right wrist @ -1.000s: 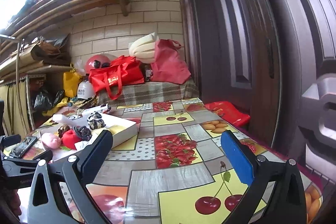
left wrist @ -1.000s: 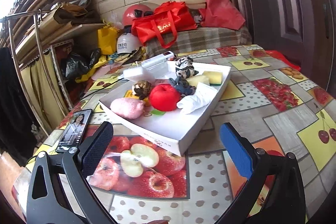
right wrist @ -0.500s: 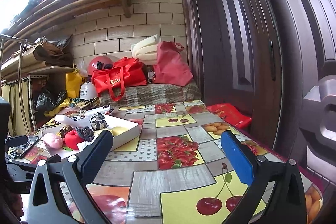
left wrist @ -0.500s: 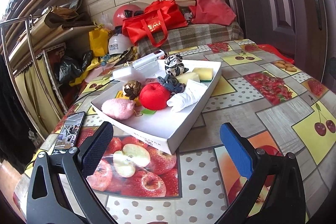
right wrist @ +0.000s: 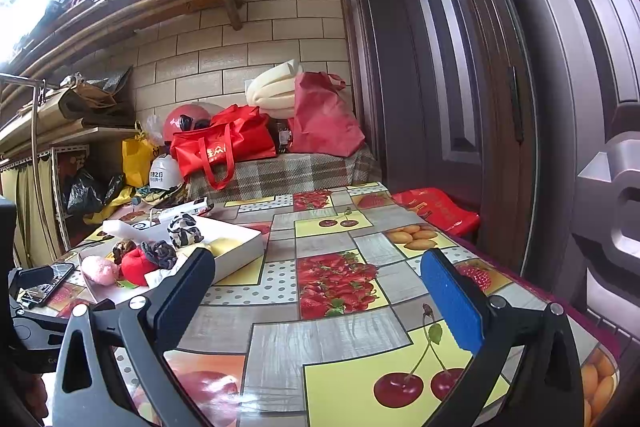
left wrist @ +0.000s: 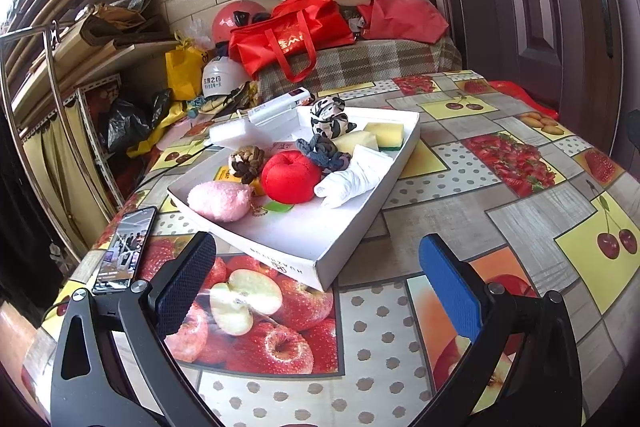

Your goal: Organize soft objects

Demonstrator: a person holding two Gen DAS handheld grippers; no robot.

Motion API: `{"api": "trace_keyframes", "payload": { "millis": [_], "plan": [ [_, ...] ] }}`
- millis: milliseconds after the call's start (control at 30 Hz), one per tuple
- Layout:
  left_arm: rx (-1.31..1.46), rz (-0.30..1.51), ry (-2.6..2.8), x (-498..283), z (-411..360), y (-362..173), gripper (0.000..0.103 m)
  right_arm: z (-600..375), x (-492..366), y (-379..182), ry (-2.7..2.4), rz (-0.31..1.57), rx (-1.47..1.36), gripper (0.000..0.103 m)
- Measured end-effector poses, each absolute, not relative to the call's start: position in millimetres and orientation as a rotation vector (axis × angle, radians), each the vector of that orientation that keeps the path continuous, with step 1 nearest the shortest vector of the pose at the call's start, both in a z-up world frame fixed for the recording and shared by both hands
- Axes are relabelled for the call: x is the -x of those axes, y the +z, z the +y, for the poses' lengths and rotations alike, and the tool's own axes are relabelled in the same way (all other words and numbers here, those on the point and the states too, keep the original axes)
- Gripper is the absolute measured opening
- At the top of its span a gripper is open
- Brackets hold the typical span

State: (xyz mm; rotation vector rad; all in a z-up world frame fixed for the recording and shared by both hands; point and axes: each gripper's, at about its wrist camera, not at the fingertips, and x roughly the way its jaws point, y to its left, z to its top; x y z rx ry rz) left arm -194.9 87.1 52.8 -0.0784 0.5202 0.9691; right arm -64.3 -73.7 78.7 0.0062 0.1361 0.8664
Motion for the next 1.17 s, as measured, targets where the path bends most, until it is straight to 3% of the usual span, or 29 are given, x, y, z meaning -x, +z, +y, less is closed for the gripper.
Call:
{"api": "trace_keyframes", "payload": {
  "millis": [1167],
  "plan": [
    [0.113,0.527,0.941,196.7,92.1,51.4,0.103,-74.7,59.9,77.0,0.866,0.161,-0.019,0.103]
  ]
}}
